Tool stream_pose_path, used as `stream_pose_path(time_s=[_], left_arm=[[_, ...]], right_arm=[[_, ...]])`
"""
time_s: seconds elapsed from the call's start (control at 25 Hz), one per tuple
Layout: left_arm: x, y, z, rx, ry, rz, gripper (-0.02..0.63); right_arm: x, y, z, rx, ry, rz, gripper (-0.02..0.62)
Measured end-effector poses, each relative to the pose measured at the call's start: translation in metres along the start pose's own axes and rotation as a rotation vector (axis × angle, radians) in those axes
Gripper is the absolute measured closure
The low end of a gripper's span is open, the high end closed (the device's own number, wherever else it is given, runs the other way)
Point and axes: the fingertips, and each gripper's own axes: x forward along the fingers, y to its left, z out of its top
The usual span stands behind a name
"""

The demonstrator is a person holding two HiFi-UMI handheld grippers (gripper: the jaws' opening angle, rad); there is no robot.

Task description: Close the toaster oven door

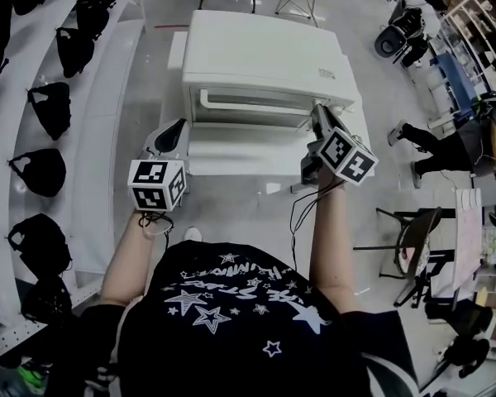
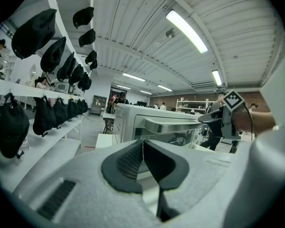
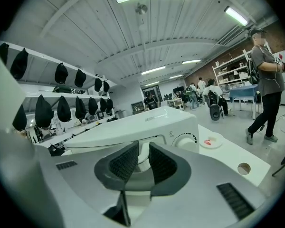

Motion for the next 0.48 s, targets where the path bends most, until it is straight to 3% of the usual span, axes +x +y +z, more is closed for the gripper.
stream_pose_path(time_s=[0.24,0.48], left_arm=[[-0.005,0.000,0.000,0.004,0.001,0.017,0.583],[-0.018,-0.010,0.006,0.014,-0.015,0.047,0.583]], right_arm=[[0.000,-0.001,-0.001,0.054,-0.030,0.015,0.518],[-0.008,0.003,0.002,0.004,-0.041,0.031,0.500]])
